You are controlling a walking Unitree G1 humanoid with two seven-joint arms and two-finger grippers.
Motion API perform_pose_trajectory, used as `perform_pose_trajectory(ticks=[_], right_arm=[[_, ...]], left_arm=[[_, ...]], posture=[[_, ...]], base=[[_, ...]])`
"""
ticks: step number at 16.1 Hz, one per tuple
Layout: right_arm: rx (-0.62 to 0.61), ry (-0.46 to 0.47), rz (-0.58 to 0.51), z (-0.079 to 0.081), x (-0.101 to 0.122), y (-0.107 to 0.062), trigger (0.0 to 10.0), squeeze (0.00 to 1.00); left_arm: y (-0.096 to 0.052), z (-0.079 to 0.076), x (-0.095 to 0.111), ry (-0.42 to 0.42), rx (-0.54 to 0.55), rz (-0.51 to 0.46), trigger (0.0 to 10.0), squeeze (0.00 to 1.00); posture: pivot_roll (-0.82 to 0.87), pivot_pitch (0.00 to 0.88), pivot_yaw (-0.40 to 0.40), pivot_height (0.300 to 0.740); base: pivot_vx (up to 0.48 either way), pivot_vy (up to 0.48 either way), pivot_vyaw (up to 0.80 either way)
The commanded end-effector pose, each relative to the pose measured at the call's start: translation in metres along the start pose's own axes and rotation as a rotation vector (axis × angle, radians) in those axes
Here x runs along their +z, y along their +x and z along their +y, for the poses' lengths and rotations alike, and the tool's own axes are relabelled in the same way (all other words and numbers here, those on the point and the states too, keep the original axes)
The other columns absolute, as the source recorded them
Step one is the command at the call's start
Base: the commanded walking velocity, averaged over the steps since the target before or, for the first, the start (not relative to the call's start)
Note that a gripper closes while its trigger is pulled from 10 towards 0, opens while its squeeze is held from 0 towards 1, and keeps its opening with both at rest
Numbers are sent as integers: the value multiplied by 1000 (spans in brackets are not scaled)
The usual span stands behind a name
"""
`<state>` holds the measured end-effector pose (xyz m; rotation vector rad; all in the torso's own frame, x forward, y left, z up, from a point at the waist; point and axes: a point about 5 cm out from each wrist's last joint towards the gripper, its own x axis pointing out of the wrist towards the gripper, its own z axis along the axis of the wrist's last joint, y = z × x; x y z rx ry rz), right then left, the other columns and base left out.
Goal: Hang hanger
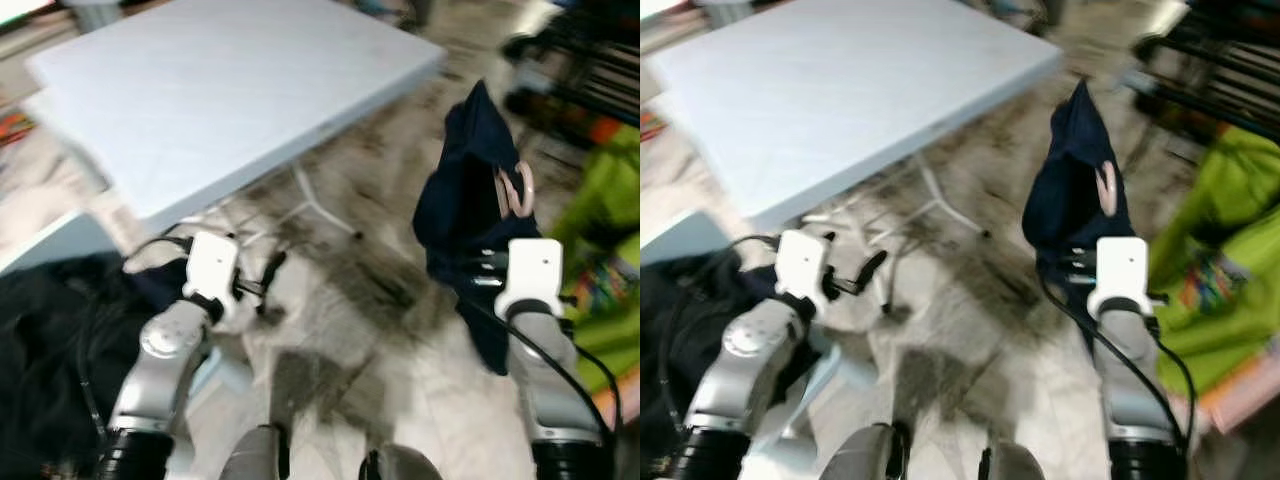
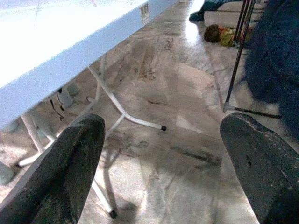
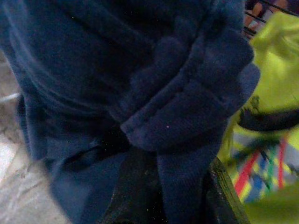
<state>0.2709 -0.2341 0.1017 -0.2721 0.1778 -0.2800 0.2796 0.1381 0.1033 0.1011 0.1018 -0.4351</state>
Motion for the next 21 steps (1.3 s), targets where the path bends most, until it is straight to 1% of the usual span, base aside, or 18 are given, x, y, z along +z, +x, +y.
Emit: perform_pose_trajectory(ticks=[1,4,6,7,8,10,11,12,13,14,15,16,17,18,19,20,21], right_arm=[[5,9,-52,3,10,3,10000,0],[6,7,-69,1,14,9,10000,0],[6,12,-101,-3,23,16,10000,0],[10,10,-125,-3,28,19,10000,0],[10,-11,-161,-2,35,24,10000,0],[15,19,-171,1,39,31,10000,0],[24,18,-171,3,38,32,10000,0],[46,59,-156,11,35,35,10000,0],[73,70,-156,20,33,35,10000,0],[88,70,-144,24,29,34,10000,0],[95,73,-131,26,25,36,10000,0],[99,75,-117,26,26,38,10000,0],[97,73,-138,23,34,38,10000,0],[110,49,-184,23,42,37,10000,0],[98,48,-172,25,36,38,10000,0],[53,100,-73,25,18,40,10000,0],[53,148,-57,27,17,41,10000,0]], left_arm=[[-3,6,-1,2,12,12,10000,0],[-1,8,2,-10,14,8,10000,0],[2,14,11,39,26,-30,10000,0],[1,25,12,123,38,-28,10000,0],[3,46,14,141,103,-15,10000,0],[10,61,21,214,107,-22,10000,0],[11,62,22,216,107,-25,10000,0],[13,61,22,219,101,-33,10000,0],[12,57,15,201,97,-30,10000,0],[12,53,7,162,102,-27,10000,0],[15,50,3,130,101,-25,10000,0],[22,47,4,116,105,-34,10000,0],[30,42,14,104,89,-65,10000,0],[33,36,23,132,59,-99,10000,0],[28,34,18,130,62,-97,10000,0],[21,36,4,111,106,-56,10000,0],[19,31,4,81,84,-64,10000,0]], posture=[[-20,110,7,740],[-15,110,3,740],[-9,103,6,740],[-12,94,15,740],[-1,79,30,740],[4,63,42,740],[2,55,45,740],[0,37,52,740],[0,5,41,740],[-15,0,29,740],[-33,0,32,740],[-60,0,46,740],[-74,0,68,740],[-80,0,88,740],[-73,10,107,740],[-68,14,110,740],[-57,29,111,740]], base=[[0,0,800],[0,0,800],[0,0,800],[0,0,800],[0,0,800],[0,0,800],[0,0,800],[0,0,0],[0,0,0],[0,0,0],[0,0,0],[0,0,0],[0,0,0],[0,0,0],[0,-368,0],[0,-424,0],[0,-442,0]])
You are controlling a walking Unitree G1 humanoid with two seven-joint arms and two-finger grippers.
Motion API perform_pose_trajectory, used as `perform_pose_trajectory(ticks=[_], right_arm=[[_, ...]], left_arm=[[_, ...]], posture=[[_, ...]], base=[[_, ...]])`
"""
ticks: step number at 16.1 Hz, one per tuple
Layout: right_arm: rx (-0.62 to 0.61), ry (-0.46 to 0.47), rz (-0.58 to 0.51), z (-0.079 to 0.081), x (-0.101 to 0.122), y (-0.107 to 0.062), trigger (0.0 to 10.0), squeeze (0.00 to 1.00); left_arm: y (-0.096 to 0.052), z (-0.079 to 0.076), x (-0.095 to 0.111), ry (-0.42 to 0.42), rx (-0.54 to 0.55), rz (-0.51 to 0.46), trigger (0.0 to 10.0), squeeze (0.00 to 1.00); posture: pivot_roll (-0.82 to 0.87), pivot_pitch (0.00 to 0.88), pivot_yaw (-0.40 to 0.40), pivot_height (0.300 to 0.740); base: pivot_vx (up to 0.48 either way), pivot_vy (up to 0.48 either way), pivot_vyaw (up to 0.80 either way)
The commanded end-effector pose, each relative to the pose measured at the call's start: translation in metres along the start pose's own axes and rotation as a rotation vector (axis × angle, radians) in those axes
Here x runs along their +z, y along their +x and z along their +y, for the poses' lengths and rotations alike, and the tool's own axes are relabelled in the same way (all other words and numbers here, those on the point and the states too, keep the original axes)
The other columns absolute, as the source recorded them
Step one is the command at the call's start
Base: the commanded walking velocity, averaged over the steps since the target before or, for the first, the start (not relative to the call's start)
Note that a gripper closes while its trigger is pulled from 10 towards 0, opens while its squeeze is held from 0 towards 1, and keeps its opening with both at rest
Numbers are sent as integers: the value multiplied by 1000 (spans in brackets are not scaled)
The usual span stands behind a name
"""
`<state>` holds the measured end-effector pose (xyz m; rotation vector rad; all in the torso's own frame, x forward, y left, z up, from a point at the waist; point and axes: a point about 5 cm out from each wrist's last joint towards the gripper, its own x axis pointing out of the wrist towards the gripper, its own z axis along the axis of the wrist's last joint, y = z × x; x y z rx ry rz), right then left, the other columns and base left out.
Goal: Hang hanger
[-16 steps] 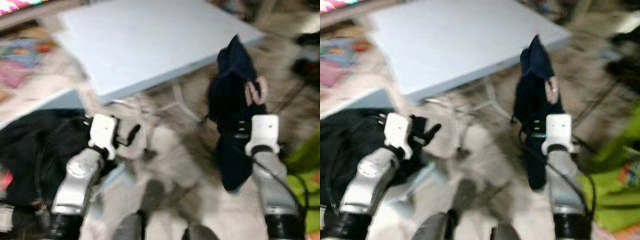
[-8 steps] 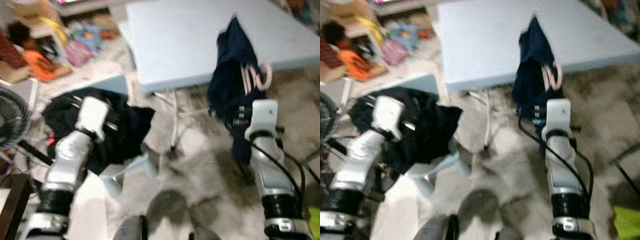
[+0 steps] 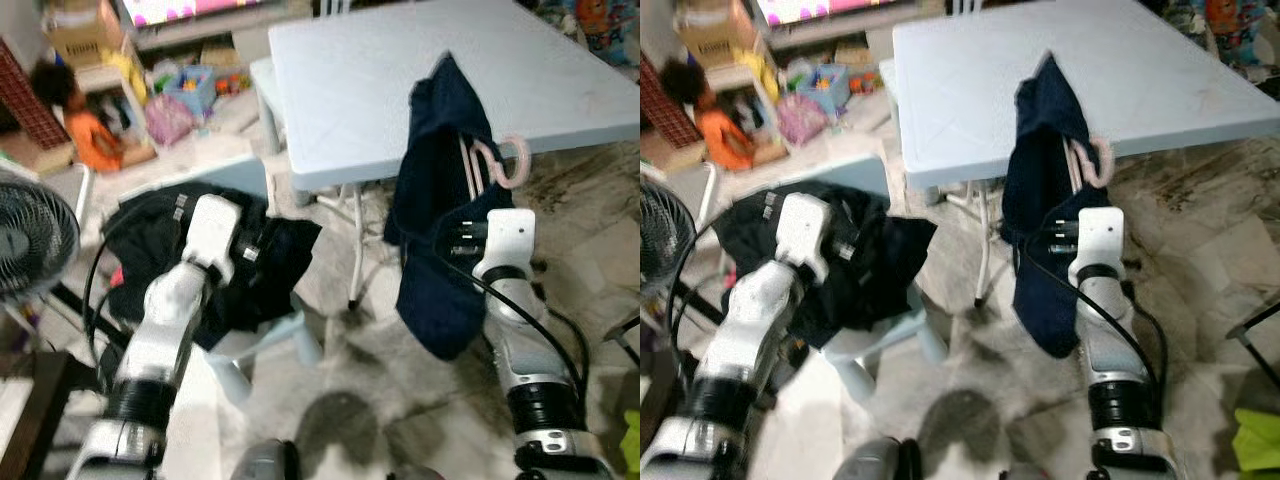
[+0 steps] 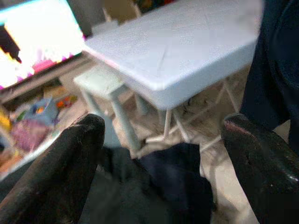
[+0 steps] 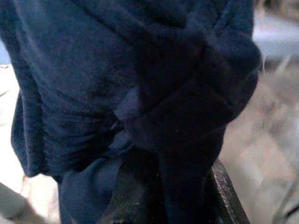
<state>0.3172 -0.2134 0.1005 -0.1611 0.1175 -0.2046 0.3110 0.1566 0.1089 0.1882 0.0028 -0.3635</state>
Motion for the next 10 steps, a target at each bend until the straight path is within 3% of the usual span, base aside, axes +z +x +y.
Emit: perform_pose_trajectory(ticks=[1,4,5,7,9,10], right_arm=[[5,-3,-41,-1,7,1,10000,0],[65,-71,-25,-1,2,0,10000,0],[99,-158,-90,-8,16,5,10000,0],[146,-231,-165,-17,33,11,10000,0],[184,-263,-218,-16,42,13,10000,0],[226,-222,-232,-12,50,19,10000,0]], left_arm=[[-5,-7,-2,0,-46,9,10000,0],[-7,-13,-7,4,-49,20,10000,0],[-7,-13,-5,-16,-25,9,10000,0],[-9,-16,-6,-15,-23,10,10000,0],[-11,-16,-7,-9,-30,14,10000,0],[-10,-14,-8,34,-39,20,10000,0]], posture=[[-47,26,98,740],[-44,24,62,740],[-41,24,39,740],[-31,33,12,740],[-29,34,9,740],[-32,37,10,740]], base=[[0,-442,0],[0,-372,0],[0,-371,0],[0,-369,0],[0,-351,0],[0,0,0]])
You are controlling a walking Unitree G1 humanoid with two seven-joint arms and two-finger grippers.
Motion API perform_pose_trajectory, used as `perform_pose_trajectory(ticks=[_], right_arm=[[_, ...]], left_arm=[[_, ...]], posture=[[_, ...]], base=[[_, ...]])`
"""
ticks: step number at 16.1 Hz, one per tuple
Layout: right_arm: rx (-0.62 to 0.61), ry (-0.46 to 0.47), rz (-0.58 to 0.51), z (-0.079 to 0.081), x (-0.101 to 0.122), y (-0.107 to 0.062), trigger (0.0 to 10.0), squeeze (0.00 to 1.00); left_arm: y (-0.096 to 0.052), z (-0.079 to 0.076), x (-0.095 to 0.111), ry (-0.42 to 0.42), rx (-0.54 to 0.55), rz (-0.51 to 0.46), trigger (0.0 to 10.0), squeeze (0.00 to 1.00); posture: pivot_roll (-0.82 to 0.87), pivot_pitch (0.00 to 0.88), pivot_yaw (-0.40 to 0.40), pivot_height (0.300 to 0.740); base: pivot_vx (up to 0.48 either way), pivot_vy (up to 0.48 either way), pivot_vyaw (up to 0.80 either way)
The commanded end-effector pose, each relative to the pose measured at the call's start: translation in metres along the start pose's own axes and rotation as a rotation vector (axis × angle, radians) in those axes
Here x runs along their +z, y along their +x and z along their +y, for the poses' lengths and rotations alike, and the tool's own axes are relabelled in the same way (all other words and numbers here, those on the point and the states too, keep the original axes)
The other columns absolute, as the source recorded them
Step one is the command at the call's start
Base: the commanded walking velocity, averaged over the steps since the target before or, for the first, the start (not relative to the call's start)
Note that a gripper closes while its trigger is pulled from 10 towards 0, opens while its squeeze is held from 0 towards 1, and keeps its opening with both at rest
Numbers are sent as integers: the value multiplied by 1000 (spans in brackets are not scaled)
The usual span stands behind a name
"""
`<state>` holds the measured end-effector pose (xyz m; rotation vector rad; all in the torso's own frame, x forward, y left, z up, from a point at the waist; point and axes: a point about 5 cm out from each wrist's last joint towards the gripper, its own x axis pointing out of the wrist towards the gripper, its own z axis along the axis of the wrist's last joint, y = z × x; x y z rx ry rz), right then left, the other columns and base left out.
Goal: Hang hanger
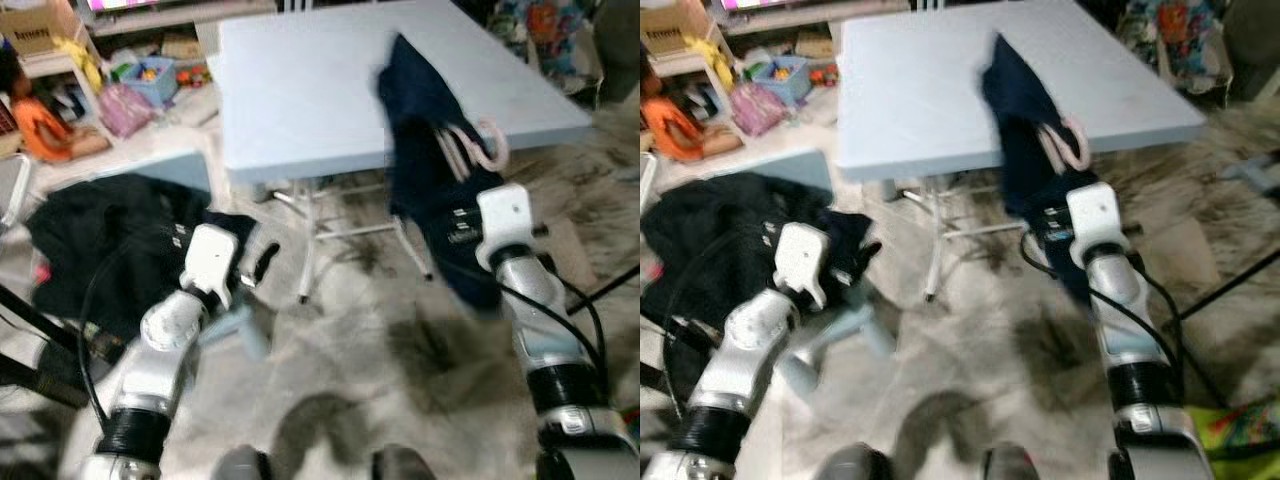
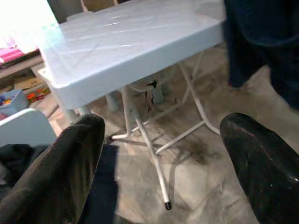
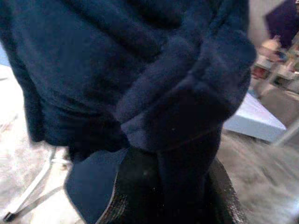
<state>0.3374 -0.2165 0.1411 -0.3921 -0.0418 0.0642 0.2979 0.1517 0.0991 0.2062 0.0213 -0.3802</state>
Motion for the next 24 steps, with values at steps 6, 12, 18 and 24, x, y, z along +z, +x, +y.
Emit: perform_pose_trajectory(ticks=[6,12,18,24], right_arm=[[259,74,93,17,-13,-36,10000,0],[390,74,209,19,-22,-54,10000,0],[364,72,242,19,-24,-58,10000,0],[336,65,252,23,-26,-56,10000,0]], left_arm=[[-7,30,6,69,90,-33,10000,0],[2,49,-8,193,266,-13,10000,0],[-24,10,-10,356,357,-88,10000,0],[-68,1,5,400,456,-59,10000,0]], posture=[[-12,63,13,740],[-35,99,20,740],[-30,87,28,740],[-7,73,57,740]], base=[[0,0,0],[0,0,0],[0,0,0],[0,0,0]])
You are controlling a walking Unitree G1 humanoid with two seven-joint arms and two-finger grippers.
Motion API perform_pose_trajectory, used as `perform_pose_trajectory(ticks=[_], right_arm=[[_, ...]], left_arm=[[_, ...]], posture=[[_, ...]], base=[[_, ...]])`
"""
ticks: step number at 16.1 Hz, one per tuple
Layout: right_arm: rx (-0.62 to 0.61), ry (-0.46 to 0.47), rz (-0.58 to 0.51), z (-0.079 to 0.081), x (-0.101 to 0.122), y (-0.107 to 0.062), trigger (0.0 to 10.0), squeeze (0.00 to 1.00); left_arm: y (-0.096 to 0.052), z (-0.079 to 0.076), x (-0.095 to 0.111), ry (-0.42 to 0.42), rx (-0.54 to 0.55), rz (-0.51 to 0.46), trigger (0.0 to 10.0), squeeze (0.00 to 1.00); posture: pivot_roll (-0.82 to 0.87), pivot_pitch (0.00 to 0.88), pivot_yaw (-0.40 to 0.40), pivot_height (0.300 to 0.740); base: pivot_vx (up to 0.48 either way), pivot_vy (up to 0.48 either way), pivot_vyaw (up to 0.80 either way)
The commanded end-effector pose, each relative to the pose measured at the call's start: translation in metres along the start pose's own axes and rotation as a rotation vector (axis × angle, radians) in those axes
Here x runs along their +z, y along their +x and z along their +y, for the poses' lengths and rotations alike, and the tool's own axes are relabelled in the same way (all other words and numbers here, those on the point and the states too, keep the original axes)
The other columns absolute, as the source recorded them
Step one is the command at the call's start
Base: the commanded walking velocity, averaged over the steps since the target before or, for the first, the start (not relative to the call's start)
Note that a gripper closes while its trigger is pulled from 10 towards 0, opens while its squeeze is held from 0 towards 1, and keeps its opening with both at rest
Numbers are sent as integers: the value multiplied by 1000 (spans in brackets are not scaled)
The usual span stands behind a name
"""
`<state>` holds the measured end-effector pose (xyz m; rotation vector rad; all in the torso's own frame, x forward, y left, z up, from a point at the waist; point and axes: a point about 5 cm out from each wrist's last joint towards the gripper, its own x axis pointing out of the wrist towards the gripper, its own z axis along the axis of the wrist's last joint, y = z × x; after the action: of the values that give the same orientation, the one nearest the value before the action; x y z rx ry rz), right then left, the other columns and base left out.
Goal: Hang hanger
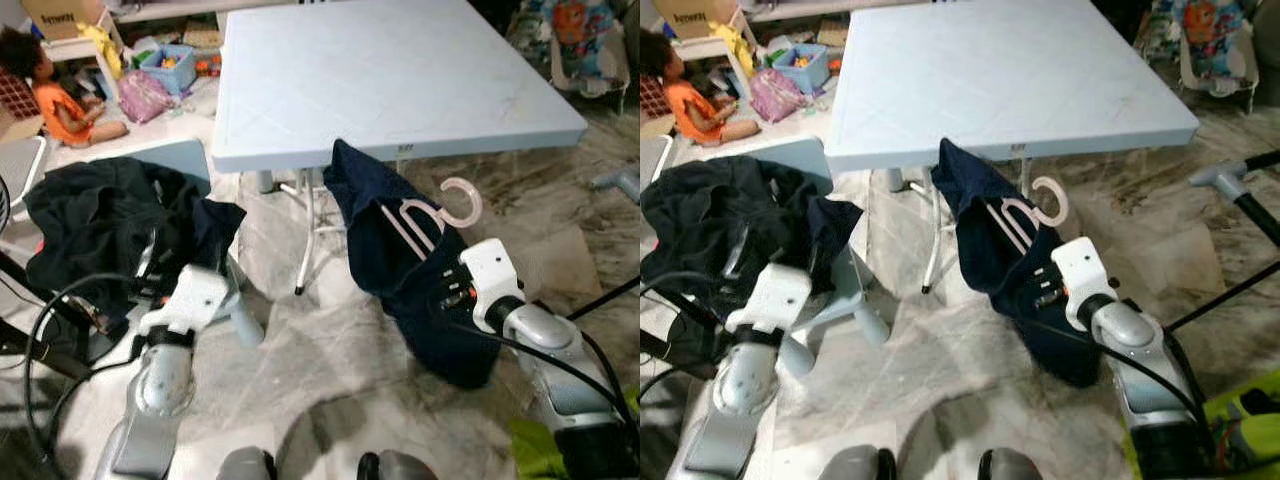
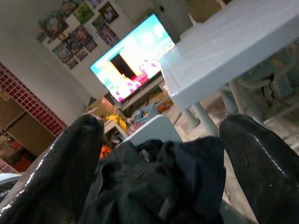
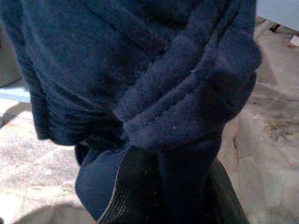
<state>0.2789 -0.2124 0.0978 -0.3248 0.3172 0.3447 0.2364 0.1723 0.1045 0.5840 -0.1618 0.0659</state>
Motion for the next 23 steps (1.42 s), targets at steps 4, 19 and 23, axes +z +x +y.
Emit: perform_pose_trajectory(ticks=[4,19,23], right_arm=[[-7,-29,-24,-5,7,-2,10000,0],[239,-7,-114,22,35,6,10000,0],[328,9,-123,34,37,9,10000,0]], left_arm=[[-1,3,-1,0,-101,-13,10000,0],[61,-53,10,-269,-657,-32,10000,0],[70,-63,18,-240,-664,-83,10000,1000]], posture=[[-7,89,49,740],[-39,98,12,740],[-42,98,11,740]], base=[[0,0,0],[0,0,0],[0,0,0]])
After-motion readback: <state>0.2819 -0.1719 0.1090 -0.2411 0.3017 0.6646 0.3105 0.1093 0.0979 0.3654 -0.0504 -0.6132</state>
